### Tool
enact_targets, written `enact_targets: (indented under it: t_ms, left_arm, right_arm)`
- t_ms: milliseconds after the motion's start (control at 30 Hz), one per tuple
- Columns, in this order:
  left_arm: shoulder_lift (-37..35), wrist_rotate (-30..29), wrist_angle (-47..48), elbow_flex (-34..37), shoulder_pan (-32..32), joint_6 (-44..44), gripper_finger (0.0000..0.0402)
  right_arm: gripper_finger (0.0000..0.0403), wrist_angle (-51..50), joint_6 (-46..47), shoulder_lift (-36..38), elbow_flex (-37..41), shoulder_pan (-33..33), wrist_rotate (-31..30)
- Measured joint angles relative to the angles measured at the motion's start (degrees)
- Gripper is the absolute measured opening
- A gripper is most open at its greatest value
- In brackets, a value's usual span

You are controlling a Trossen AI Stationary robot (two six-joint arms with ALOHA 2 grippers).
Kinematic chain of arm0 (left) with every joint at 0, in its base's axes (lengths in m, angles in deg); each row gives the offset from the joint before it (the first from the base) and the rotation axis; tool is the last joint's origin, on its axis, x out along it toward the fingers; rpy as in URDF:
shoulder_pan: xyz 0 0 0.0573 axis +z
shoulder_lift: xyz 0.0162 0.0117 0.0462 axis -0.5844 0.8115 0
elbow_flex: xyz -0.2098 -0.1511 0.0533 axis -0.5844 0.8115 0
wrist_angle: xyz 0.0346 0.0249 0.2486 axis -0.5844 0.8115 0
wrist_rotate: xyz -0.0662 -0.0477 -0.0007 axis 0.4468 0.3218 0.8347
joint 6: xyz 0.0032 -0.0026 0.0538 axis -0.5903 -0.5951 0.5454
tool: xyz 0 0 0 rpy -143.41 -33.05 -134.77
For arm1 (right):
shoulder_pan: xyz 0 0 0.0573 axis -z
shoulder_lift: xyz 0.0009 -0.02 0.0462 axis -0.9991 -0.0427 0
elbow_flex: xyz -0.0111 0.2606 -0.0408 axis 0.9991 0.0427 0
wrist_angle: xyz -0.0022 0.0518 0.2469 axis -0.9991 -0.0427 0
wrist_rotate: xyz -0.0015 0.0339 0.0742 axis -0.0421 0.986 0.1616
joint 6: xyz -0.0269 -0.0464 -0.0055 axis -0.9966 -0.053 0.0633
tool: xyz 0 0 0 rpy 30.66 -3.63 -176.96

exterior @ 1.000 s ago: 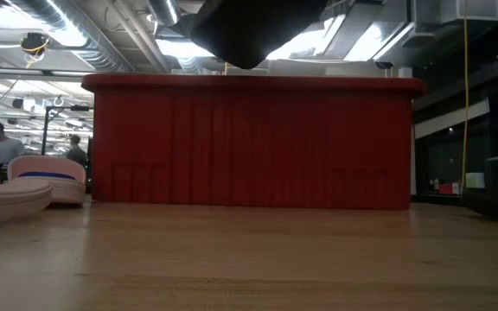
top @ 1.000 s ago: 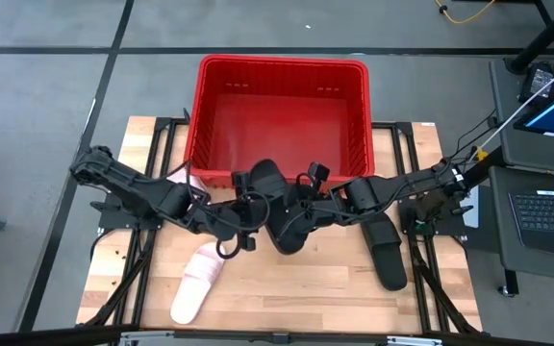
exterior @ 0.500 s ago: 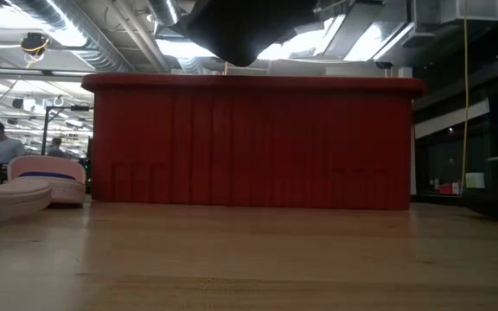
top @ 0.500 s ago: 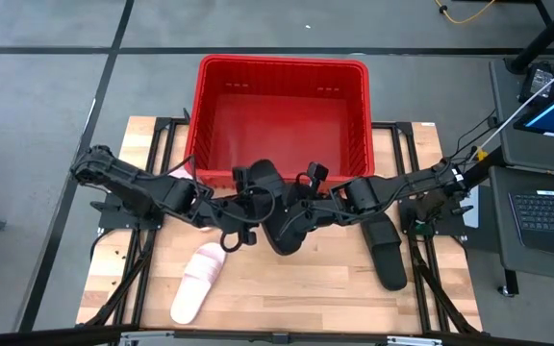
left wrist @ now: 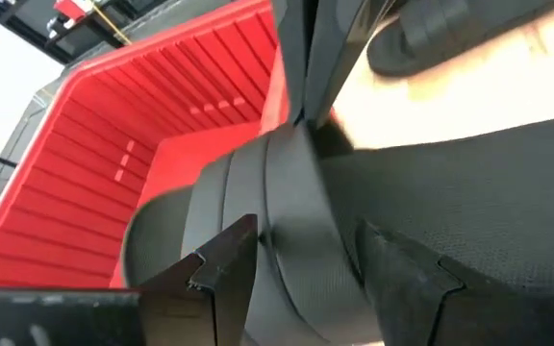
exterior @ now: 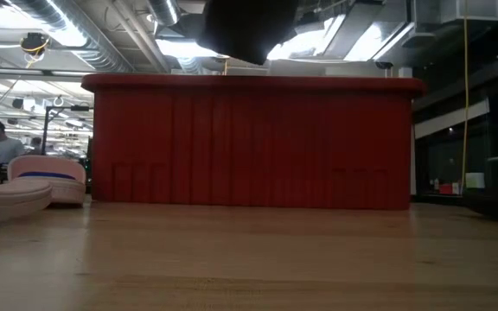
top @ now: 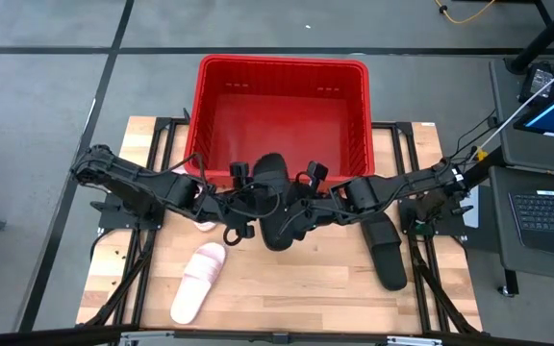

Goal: Pick and place slides into bin
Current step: Put the left black slide into the red bin

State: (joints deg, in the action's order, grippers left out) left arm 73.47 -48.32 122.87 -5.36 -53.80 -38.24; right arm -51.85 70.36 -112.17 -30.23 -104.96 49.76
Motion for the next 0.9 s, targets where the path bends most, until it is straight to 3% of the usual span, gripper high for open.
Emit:
enact_targets:
  t_ms: [500, 900]
  left_arm:
    - [0.0, 1.2, 1.0, 0.0, 1.6, 0.2, 0.0148]
    - [0.0, 3.1, 3.9, 0.0, -3.0, 0.2, 0.0150]
  right_arm:
    - [0.0000, 2.7, -3.1, 0.0, 0.0, 0.0, 0.0]
    - [0.0000, 2.7, -5.5, 0.0, 0.0, 0.0, -2.4]
